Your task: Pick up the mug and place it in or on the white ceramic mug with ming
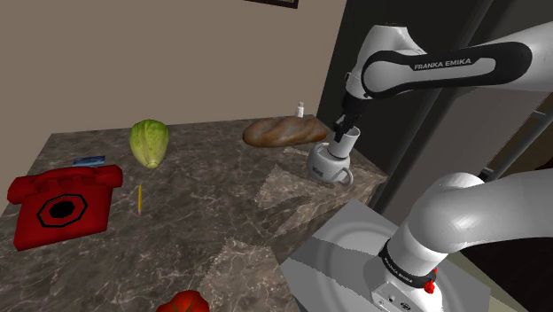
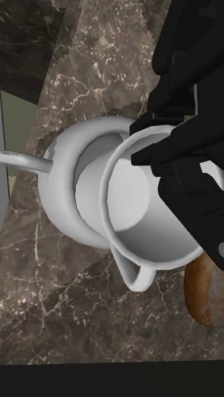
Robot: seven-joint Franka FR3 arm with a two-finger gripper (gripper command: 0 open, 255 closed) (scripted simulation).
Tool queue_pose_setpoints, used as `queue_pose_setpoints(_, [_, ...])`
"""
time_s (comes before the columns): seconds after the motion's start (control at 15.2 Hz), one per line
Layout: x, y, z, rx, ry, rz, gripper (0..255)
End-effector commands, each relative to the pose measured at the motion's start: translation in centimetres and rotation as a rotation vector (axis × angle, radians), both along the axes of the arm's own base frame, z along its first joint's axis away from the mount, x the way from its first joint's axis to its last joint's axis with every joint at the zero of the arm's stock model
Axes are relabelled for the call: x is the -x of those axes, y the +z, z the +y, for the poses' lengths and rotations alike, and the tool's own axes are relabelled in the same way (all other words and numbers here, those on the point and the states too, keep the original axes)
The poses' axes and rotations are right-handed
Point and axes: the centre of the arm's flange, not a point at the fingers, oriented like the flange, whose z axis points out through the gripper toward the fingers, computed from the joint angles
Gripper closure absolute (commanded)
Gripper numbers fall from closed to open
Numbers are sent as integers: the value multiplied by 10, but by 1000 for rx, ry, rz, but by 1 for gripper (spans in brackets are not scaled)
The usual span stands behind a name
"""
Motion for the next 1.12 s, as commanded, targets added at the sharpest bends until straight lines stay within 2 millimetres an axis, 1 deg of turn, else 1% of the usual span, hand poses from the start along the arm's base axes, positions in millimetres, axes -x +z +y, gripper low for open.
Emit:
queue_pose_setpoints(0.0, [1,-2,0,-1,0,4,255])
queue_pose_setpoints(0.07, [1,-2,0,-1,0,4,0])
queue_pose_setpoints(0.4, [1,-2,0,-1,0,4,0])
queue_pose_setpoints(0.59, [5,37,3,-1,0,4,0])
queue_pose_setpoints(0.66, [6,48,4,-1,0,4,0])
queue_pose_setpoints(1.06, [6,48,4,-1,0,4,0])
